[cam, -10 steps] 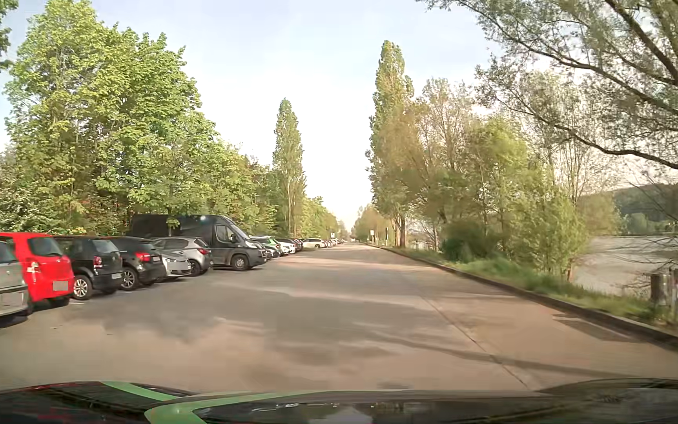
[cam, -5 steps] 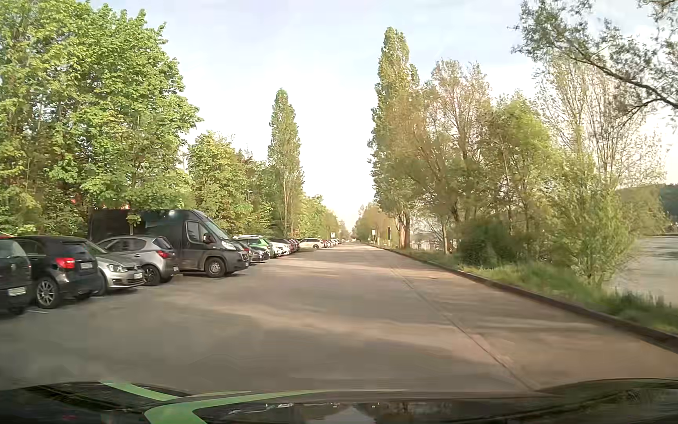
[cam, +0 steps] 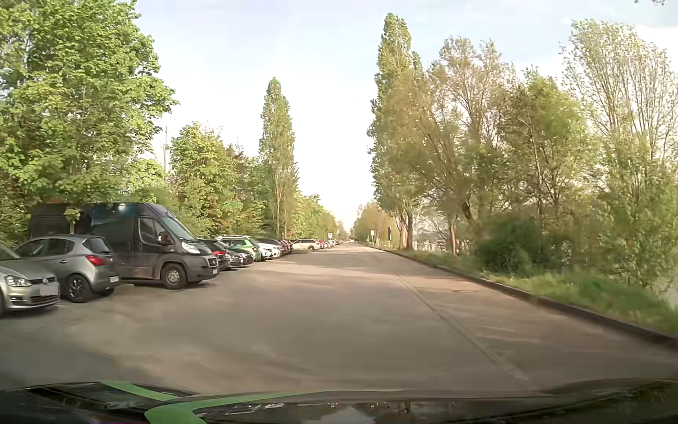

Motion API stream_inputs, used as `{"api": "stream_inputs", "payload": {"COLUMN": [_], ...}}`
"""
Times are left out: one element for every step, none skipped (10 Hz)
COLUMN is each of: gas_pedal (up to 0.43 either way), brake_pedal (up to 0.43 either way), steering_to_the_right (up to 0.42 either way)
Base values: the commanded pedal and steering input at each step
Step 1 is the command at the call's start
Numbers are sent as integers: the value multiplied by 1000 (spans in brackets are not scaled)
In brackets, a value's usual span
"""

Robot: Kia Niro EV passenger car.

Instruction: Follow the waypoints while adhering to traffic rules and regulations

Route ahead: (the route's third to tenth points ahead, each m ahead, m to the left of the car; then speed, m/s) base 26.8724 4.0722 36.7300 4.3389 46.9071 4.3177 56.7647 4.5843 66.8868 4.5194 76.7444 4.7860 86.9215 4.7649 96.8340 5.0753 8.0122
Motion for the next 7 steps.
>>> {"api": "stream_inputs", "payload": {"gas_pedal": [79, 79, 79, 79, 79, 87, 87], "brake_pedal": [0, 0, 0, 0, 0, 0, 0], "steering_to_the_right": [3, 3, 3, 2, 3, 2, 2]}}
